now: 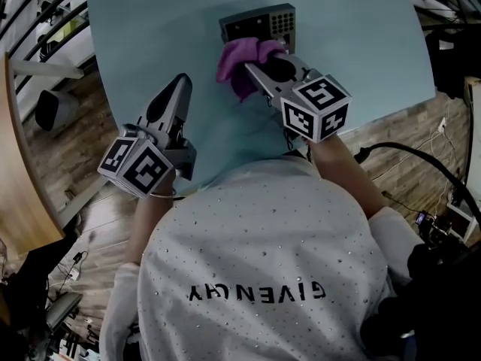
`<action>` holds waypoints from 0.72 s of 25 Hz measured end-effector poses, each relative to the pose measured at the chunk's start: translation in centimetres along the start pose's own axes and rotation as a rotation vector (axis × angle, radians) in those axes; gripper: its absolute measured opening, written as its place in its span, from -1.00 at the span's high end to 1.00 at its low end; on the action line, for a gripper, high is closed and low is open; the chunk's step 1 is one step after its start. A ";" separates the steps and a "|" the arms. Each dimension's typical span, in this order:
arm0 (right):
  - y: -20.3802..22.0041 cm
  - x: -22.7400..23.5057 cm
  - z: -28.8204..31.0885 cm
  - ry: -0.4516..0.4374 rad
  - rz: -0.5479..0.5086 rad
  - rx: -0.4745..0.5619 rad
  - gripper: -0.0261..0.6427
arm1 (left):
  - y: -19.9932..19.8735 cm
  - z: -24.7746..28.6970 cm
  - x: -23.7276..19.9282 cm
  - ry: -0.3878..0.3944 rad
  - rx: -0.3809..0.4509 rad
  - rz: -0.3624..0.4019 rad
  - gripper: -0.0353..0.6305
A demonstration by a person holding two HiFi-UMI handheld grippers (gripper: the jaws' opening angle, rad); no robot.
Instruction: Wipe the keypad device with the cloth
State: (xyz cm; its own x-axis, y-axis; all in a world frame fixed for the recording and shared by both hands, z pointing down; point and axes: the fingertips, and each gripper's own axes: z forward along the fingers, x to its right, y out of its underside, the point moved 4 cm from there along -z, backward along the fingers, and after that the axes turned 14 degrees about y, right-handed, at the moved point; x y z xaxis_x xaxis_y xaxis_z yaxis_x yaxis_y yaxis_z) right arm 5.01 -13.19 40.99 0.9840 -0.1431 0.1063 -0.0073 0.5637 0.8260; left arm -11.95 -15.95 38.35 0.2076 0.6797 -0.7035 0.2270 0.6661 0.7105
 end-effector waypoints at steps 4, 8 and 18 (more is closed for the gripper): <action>2.2 -1.3 1.8 -0.022 -0.184 -0.106 0.71 | 0.5 0.4 0.0 -0.023 0.034 -0.014 0.89; 3.0 0.8 1.1 -0.027 -0.203 -0.124 0.71 | 1.2 1.2 0.8 -0.080 0.095 -0.009 0.89; 3.0 10.2 -1.2 -0.010 -0.172 -0.095 0.71 | 4.6 1.4 4.0 -0.224 0.049 0.050 0.89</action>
State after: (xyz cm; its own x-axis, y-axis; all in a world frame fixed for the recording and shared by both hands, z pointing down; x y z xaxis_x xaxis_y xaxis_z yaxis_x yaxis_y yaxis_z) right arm 15.27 -11.94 43.88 0.9673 -0.2522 -0.0260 0.1783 0.6040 0.7768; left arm -8.74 -10.65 38.78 0.4248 0.6228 -0.6571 0.2559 0.6136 0.7470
